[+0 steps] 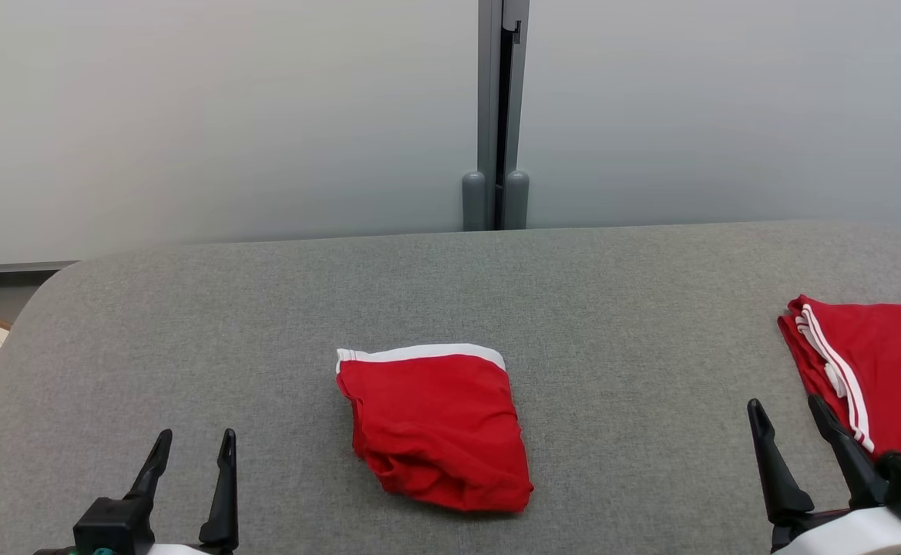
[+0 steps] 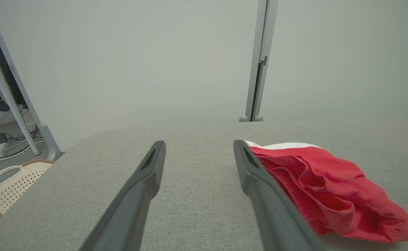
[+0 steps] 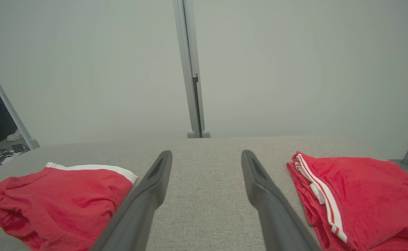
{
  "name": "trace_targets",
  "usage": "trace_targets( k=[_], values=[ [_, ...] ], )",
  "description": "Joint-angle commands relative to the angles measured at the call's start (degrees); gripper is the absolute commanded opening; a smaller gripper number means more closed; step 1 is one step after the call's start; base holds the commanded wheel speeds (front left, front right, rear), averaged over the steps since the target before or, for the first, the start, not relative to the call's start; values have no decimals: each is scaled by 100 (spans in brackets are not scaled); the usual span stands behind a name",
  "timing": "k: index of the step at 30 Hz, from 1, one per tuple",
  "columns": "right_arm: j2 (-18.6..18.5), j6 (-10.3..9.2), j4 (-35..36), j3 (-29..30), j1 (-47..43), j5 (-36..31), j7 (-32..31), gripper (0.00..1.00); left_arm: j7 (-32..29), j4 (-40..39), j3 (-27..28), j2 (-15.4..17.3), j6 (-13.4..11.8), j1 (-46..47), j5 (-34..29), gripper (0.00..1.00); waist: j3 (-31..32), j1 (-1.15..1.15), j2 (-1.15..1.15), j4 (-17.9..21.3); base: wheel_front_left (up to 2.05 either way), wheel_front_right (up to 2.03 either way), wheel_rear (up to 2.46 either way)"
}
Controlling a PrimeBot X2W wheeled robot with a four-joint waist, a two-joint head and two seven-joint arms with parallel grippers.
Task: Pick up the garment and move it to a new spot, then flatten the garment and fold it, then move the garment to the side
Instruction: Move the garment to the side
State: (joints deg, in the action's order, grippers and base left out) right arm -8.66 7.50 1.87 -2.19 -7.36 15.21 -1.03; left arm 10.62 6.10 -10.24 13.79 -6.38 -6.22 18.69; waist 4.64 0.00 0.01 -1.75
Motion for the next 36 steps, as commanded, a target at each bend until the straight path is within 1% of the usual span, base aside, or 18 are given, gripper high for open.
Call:
trace_targets(
  k=[1,12,16,19,23,28,34,36],
  values=[
    [-9,-3,31,32,-54,-28,-15,100,-1,-29,-2,36,-30,-35,9,100,-2,0,-1,-8,0,0,0],
    [-5,-3,51,79,-42,-68,-55,100,-12,-118,-51,34,-49,88,56,100,-70,0,-1,-102,0,0,0],
    [-23,-3,-77,80,53,-51,-69,100,-13,-143,-97,3,-29,235,30,100,-178,0,-1,-230,0,0,0],
    [-11,-3,-282,34,179,-30,-80,100,30,-142,-165,-41,11,439,4,100,-320,0,-1,-402,0,0,0],
    [85,-3,-759,-164,480,69,-48,100,126,-118,-235,-119,80,819,-22,100,-660,0,-1,-680,0,0,0],
    [274,-2,-1661,-584,1149,261,99,100,286,72,-296,-278,182,1303,-12,100,-1090,0,-1,-1023,0,0,0],
    [464,-3,-2779,-1219,1835,702,353,100,410,384,-326,-433,289,1657,-26,100,-1321,0,-1,-1242,0,0,0],
    [486,-3,-3105,-1456,1962,909,308,100,430,467,-306,-456,318,1703,-42,100,-1345,0,-1,-1265,0,0,0]
  ],
)
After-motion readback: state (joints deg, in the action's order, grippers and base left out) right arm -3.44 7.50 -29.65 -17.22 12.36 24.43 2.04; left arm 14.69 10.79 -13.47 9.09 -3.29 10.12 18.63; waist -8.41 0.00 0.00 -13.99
